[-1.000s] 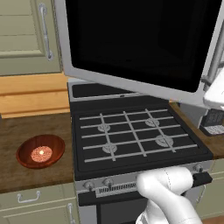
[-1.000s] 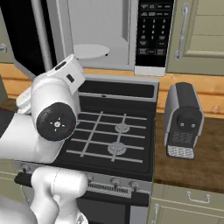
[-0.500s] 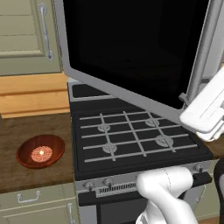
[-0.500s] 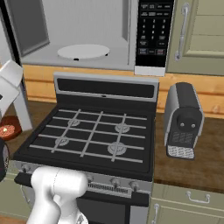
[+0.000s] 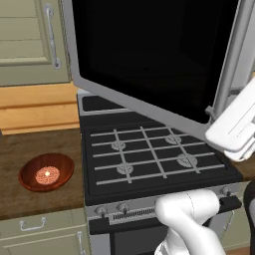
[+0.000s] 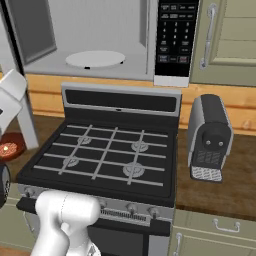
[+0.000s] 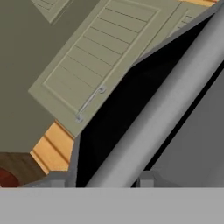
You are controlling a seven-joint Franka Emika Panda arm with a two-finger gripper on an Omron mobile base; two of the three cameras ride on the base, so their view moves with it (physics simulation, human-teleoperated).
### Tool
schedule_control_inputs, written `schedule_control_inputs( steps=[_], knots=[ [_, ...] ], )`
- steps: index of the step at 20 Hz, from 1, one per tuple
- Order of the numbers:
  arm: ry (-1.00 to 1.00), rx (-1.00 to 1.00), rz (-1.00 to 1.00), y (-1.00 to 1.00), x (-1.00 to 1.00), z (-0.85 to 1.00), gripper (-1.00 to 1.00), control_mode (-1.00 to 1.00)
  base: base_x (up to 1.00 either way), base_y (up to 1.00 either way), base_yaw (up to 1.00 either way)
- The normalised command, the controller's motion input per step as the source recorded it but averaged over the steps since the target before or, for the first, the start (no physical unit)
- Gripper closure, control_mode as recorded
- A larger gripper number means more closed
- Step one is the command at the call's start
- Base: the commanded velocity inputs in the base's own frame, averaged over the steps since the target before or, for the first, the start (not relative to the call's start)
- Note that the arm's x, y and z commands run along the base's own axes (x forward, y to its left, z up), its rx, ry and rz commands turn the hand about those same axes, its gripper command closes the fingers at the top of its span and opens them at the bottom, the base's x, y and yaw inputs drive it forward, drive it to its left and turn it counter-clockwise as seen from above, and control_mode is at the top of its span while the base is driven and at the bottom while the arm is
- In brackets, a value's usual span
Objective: Open the microwave, place the bowl with waffle inside the microwave, then close the microwave door and turn it on.
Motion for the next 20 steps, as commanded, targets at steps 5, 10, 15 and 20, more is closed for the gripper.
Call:
schedule_control_inputs(
  steps=[5, 10, 15, 20],
  knots=[
    [-0.36, 0.00, -0.01, -1.00, -0.99, 0.00, -1.00, -1.00, 0.00, 0.00, 0.00],
    [-0.30, 0.02, -0.20, -1.00, -0.52, 0.04, -1.00, -1.00, 0.00, 0.00, 0.00],
    [-0.17, 0.01, -0.43, -1.00, 0.00, 0.07, -1.00, -1.00, 0.00, 0.00, 0.00],
    [-0.29, 0.18, -0.29, -1.00, -0.01, 0.20, -1.00, -1.00, 0.00, 0.00, 0.00]
  ],
)
